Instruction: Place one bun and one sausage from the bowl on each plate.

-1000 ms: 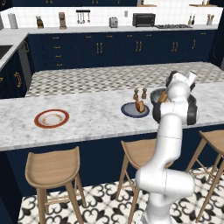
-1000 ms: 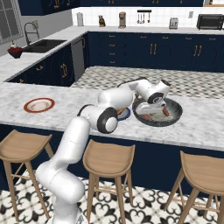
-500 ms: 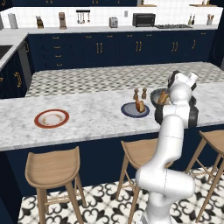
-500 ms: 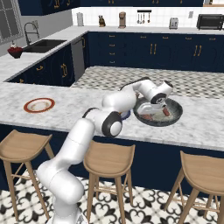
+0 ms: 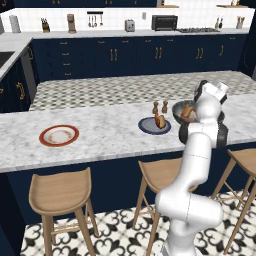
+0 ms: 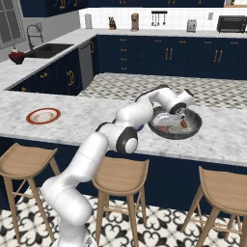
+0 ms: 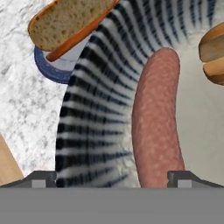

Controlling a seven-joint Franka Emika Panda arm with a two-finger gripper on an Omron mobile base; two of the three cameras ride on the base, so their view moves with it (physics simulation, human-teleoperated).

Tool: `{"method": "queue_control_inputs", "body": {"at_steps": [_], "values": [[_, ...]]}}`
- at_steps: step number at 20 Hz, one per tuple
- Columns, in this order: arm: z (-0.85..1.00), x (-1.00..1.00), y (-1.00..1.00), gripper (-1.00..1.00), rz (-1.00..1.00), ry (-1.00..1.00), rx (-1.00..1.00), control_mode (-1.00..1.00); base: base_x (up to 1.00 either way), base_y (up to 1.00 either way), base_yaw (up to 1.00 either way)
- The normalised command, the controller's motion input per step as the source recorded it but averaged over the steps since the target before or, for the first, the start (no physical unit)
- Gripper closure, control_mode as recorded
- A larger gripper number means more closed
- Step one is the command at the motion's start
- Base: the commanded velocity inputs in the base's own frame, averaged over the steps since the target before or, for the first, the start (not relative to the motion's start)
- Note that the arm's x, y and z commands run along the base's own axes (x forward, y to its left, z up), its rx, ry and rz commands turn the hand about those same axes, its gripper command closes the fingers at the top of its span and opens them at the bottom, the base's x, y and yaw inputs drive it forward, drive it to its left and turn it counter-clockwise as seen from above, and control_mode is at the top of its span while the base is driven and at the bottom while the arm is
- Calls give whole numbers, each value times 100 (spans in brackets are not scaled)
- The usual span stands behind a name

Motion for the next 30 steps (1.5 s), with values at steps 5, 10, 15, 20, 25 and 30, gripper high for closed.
{"method": "queue_control_inputs", "body": {"at_steps": [5, 10, 15, 20, 25, 30], "values": [[0, 7, -17, -100, 2, 1, 1, -100, 0, 0, 0], [0, 33, -7, -100, 4, 0, 0, -100, 0, 0, 0], [-8, 29, -1, -100, 1, 1, 0, -100, 0, 0, 0], [-24, 11, 0, -100, 1, 3, 0, -100, 0, 0, 0], [-48, 0, 0, -100, 4, 10, 0, -100, 0, 0, 0], [-20, 0, 0, -100, 0, 1, 0, -100, 0, 0, 0]]}}
